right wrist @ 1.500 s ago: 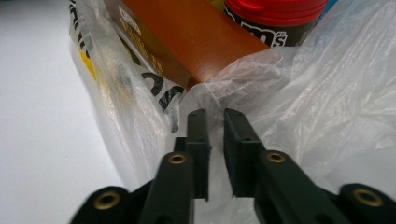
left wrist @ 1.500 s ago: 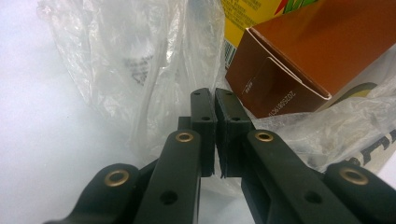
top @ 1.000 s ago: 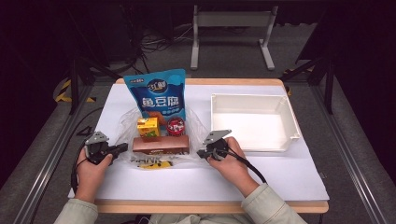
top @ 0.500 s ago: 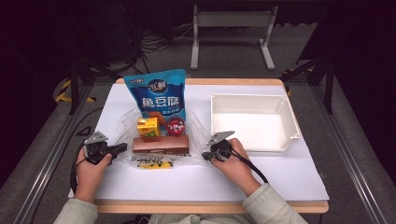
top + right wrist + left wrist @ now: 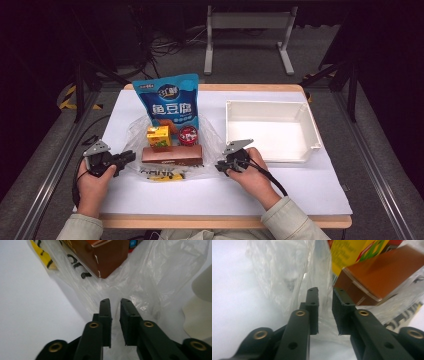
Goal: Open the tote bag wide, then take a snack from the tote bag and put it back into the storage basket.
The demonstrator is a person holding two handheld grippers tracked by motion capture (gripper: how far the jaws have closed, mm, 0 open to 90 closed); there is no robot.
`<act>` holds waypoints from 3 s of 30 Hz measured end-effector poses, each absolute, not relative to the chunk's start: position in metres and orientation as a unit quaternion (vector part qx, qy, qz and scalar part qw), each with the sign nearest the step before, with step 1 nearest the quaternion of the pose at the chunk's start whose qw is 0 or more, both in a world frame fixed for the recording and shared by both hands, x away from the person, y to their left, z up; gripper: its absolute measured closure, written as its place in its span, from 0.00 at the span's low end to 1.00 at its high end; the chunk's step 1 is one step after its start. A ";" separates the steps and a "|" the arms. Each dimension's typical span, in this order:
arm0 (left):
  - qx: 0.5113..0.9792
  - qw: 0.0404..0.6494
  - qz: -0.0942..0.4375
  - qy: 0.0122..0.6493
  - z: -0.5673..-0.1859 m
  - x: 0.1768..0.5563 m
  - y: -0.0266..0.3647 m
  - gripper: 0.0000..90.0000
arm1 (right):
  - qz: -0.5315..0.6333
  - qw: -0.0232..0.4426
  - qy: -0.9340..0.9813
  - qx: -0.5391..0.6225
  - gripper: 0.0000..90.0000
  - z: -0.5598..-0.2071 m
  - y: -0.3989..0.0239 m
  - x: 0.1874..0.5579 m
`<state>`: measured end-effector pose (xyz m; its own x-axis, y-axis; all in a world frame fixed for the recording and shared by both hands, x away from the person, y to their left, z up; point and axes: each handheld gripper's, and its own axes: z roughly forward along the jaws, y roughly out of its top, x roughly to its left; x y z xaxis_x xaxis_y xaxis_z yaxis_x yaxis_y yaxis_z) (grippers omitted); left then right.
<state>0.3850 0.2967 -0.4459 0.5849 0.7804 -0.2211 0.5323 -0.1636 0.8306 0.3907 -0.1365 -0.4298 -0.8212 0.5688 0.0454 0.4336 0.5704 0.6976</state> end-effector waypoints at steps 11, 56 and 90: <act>0.733 0.523 0.145 0.410 -0.432 0.377 0.295 0.66 | 0.445 0.109 0.852 0.253 0.56 -0.408 -0.131 0.383; 0.732 0.524 0.158 0.405 -0.427 0.352 0.309 0.47 | 0.493 0.070 0.854 0.149 0.44 -0.329 -0.091 0.434; 0.730 0.510 0.163 0.425 -0.435 0.354 0.318 0.42 | 0.412 0.042 0.905 0.095 0.56 -0.344 -0.037 0.460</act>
<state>0.3536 0.3175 -0.4353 0.5860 0.7864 -0.1955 0.4537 -0.1185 0.8832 0.4605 -0.0367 -0.3438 -0.9786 0.2058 0.0027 0.1373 0.6433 0.7532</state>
